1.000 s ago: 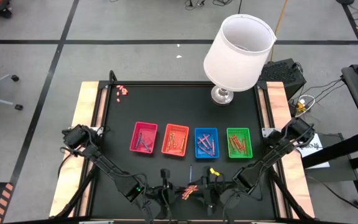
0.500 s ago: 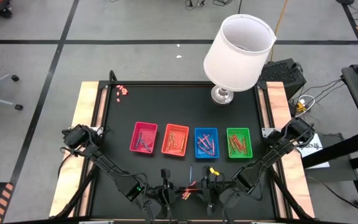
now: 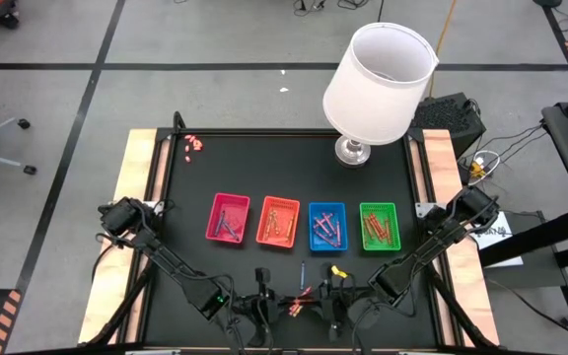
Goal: Sort crayons
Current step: Put the orange crayon into the green bin
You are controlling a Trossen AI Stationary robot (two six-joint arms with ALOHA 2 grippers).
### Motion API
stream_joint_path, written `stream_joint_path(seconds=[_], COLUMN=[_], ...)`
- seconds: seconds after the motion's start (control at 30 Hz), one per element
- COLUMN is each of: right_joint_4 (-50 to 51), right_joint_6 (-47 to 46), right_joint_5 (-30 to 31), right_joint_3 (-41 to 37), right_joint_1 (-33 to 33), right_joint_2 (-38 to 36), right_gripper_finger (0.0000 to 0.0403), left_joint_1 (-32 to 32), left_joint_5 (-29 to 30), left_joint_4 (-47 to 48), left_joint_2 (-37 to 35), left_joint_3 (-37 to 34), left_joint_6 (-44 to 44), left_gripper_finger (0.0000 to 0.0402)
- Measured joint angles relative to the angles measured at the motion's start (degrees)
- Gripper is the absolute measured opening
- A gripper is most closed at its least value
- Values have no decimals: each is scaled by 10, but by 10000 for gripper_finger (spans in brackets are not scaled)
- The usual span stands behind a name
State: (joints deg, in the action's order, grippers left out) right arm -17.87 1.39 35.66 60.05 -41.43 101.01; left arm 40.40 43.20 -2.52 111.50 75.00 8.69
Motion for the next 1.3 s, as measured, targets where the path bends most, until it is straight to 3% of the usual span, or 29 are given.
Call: stream_joint_path(seconds=[0.2,0.33,0.7,0.87,0.97,1.3], right_joint_4=[10,9,10,10,10,11], right_joint_6=[4,3,4,-1,-1,3], right_joint_5=[0,0,-16,-15,-15,-15], right_joint_3=[0,0,0,0,0,0], right_joint_1=[1,2,2,2,2,0], right_joint_2=[0,0,0,0,0,-1], right_gripper_finger=[83,88,9,16,18,13], left_joint_1=[0,0,0,0,0,37], left_joint_5=[0,0,-1,-7,-9,37], left_joint_4=[-1,-1,1,0,-1,4], left_joint_2=[0,0,0,0,0,-16], left_joint_3=[1,1,1,1,1,1], left_joint_6=[0,0,1,0,0,29], left_gripper_finger=[16,16,16,18,39,171])
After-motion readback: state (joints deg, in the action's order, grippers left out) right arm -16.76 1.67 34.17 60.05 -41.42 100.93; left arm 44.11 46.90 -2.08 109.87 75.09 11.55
